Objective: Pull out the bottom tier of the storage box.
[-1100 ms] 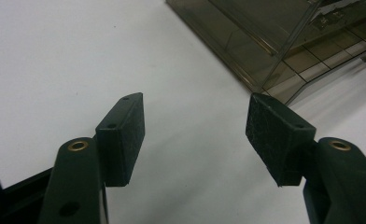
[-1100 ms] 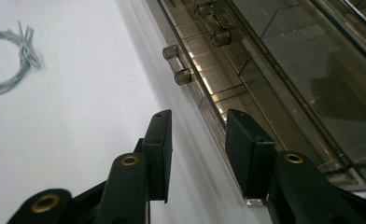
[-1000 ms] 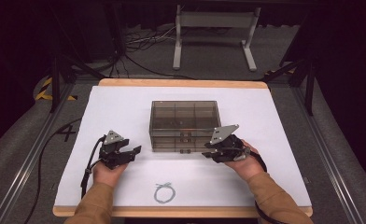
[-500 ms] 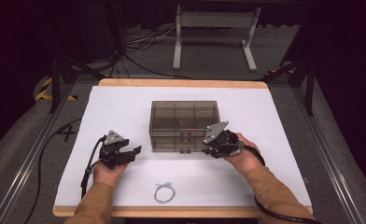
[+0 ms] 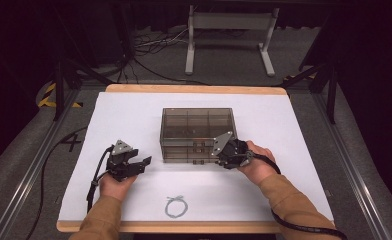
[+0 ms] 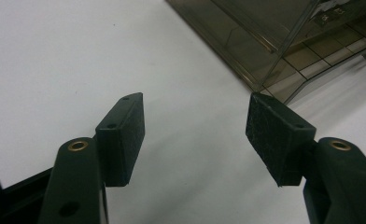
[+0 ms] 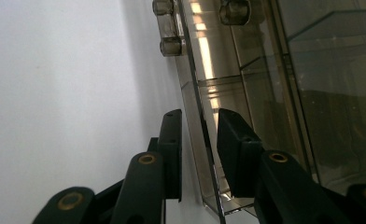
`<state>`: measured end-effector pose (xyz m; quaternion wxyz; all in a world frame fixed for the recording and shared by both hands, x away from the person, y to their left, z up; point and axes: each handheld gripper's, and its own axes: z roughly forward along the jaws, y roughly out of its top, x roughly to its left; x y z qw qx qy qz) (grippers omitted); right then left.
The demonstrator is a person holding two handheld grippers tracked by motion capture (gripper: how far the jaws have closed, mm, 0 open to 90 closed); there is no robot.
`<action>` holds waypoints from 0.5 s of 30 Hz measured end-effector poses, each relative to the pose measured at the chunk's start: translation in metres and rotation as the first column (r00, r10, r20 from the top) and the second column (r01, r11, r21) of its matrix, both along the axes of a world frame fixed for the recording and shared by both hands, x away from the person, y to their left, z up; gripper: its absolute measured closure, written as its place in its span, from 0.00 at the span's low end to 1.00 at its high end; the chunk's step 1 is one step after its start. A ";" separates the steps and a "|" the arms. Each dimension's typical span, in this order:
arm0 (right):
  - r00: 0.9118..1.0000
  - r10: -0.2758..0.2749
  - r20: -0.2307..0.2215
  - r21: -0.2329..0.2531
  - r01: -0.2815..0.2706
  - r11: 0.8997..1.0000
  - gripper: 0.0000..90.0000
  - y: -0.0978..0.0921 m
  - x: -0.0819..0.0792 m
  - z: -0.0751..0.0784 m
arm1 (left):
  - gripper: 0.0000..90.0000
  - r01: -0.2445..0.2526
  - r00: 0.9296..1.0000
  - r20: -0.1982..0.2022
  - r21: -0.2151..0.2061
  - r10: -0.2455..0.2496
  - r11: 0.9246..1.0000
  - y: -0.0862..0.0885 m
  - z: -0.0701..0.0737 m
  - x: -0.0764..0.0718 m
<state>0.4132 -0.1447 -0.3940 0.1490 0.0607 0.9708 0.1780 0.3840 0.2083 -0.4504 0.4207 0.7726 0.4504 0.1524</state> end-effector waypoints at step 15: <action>1.000 0.010 -0.004 -0.097 -0.011 0.995 0.81 0.011 0.003 -0.008 | 0.42 0.000 1.000 0.001 -0.001 0.000 1.000 0.000 0.000 0.000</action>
